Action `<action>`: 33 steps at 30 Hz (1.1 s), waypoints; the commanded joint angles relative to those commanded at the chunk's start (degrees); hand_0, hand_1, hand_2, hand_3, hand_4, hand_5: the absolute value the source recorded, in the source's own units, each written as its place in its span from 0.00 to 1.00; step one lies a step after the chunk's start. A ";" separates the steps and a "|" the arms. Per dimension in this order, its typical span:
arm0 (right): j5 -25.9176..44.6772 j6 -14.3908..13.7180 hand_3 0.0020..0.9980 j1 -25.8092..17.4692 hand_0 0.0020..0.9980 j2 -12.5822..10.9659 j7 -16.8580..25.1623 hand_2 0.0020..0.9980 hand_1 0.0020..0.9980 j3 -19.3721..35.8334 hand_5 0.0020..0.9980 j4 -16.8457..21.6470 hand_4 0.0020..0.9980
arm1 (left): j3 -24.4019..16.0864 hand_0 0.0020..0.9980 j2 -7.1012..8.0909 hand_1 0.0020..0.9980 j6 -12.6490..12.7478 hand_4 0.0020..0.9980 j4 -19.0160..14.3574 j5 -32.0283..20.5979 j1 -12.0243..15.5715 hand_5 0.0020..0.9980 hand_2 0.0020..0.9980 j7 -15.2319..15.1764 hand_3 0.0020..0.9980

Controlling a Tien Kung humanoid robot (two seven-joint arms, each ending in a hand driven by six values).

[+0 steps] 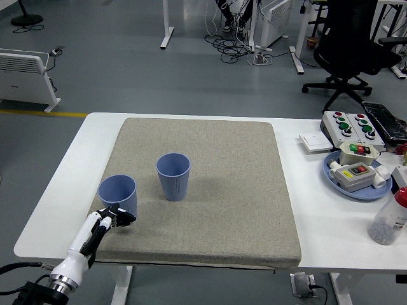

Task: Push cup pick cup insert cup

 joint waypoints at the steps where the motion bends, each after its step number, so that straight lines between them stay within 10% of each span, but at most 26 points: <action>1: -0.23 0.00 0.59 -0.02 0.70 0.02 -0.06 0.67 0.61 0.13 0.55 0.00 0.13 | 0.32 0.64 -0.13 0.61 0.08 0.59 0.58 0.10 -0.49 1.00 0.54 -0.15 0.48; 33: -3.94 0.17 0.59 -0.14 0.70 0.21 -1.06 0.67 0.61 2.20 0.54 0.15 0.12 | 2.68 0.65 -3.67 0.61 0.94 0.59 16.91 -2.79 -13.62 1.00 0.53 -3.03 0.48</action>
